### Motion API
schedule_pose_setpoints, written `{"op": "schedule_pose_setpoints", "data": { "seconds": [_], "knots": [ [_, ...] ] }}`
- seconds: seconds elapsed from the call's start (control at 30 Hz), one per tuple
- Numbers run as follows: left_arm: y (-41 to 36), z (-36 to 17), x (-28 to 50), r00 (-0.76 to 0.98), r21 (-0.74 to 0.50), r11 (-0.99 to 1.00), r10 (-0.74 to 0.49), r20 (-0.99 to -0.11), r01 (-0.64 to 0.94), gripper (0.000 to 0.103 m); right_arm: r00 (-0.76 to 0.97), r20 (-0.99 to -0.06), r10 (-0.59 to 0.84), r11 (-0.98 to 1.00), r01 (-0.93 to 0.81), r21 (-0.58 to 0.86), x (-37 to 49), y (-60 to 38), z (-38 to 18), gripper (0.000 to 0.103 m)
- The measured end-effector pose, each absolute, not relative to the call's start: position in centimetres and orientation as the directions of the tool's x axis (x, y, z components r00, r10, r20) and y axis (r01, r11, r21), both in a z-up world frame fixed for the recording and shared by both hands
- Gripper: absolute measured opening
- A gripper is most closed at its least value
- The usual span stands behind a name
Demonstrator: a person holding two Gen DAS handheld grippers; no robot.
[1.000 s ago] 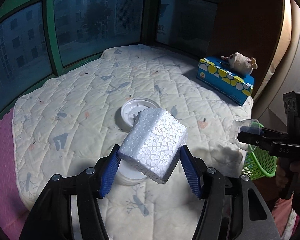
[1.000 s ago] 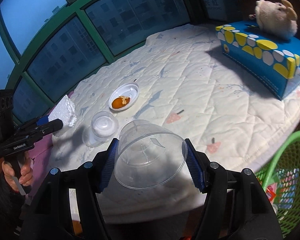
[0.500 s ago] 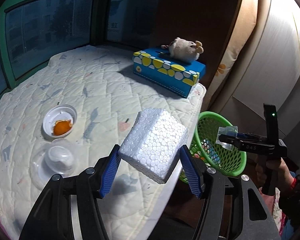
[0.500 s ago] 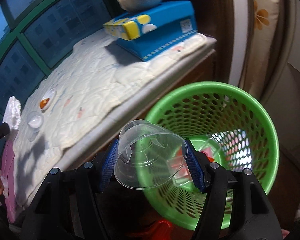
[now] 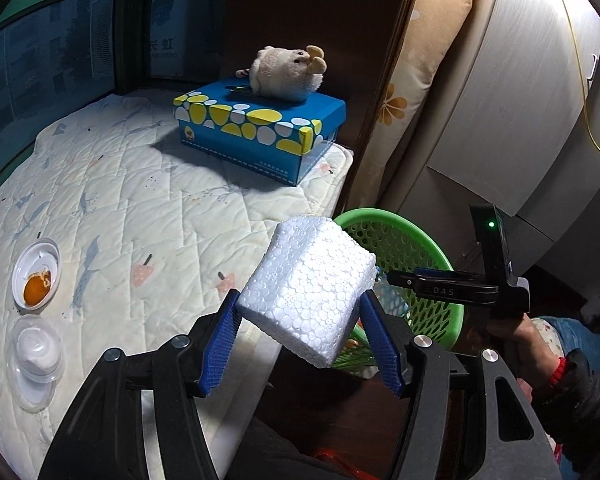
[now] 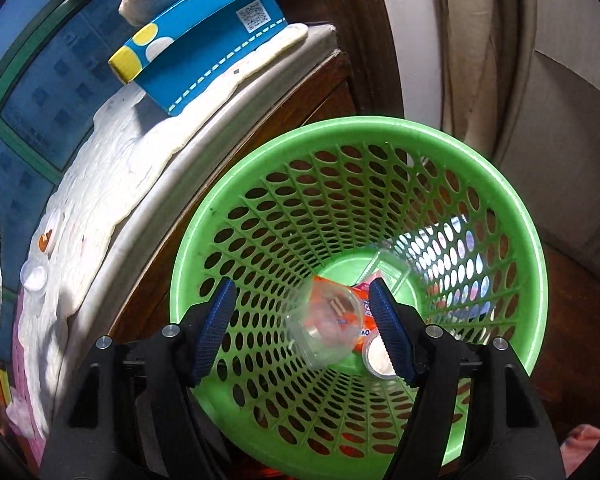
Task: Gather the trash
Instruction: 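Carry the foam block and clear cup to the green basket with both grippers, then open both grippers over the green basket, dropping foam block and cup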
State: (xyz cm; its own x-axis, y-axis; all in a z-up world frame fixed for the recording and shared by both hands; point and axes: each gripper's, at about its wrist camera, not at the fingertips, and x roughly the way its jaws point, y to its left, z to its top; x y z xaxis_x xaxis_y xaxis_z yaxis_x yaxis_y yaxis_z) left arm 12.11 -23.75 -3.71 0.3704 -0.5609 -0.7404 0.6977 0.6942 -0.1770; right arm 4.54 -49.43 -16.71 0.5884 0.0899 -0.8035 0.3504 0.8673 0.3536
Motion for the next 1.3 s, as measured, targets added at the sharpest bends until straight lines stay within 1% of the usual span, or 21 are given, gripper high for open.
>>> {"op": "schedule_pose_setpoints", "data": {
  "seconds": [0.3,0.67,1.0,1.1,1.17,1.2,1.23,1.3],
  "knots": [
    [-27.2,-4.9,11.6,0.324,-0.18,0.664,-0.561,-0.761,0.726,0.059,0.62,-0.78,0.088,0.855,0.355,0.378,3.0,-50.5,-15.3,0.071],
    [-32.2,-7.0,10.6,0.251,-0.191,0.615,-0.559,-0.79,0.765,0.059,0.665,-0.747,0.004,0.882,0.349,0.316,0.2,-51.3,-12.1,0.071],
    [-35.6,-9.1,9.9,0.191,-0.21,0.593,-0.541,-0.819,0.777,0.059,0.678,-0.735,0.013,0.877,0.345,0.334,-1.1,-51.5,-11.8,0.071],
    [-36.0,-9.3,9.7,0.183,-0.212,0.59,-0.538,-0.823,0.779,0.062,0.68,-0.733,0.019,0.871,0.348,0.345,-1.3,-51.5,-11.9,0.071],
    [-36.1,-9.3,9.8,0.182,-0.219,0.594,-0.541,-0.821,0.774,0.068,0.681,-0.733,0.015,0.872,0.349,0.343,-1.4,-51.5,-11.8,0.071],
    [-36.0,-9.3,9.8,0.184,-0.22,0.598,-0.54,-0.821,0.771,0.073,0.681,-0.732,0.015,0.872,0.349,0.343,-1.4,-51.4,-11.8,0.071],
    [-35.9,-9.2,9.8,0.183,-0.226,0.597,-0.546,-0.818,0.77,0.075,0.683,-0.73,0.014,0.872,0.349,0.343,-1.5,-51.4,-11.7,0.071],
    [-35.8,-9.1,9.7,0.19,-0.222,0.6,-0.546,-0.816,0.768,0.076,0.687,-0.727,0.014,0.871,0.348,0.346,-1.5,-51.5,-11.5,0.071]
  ]
}}
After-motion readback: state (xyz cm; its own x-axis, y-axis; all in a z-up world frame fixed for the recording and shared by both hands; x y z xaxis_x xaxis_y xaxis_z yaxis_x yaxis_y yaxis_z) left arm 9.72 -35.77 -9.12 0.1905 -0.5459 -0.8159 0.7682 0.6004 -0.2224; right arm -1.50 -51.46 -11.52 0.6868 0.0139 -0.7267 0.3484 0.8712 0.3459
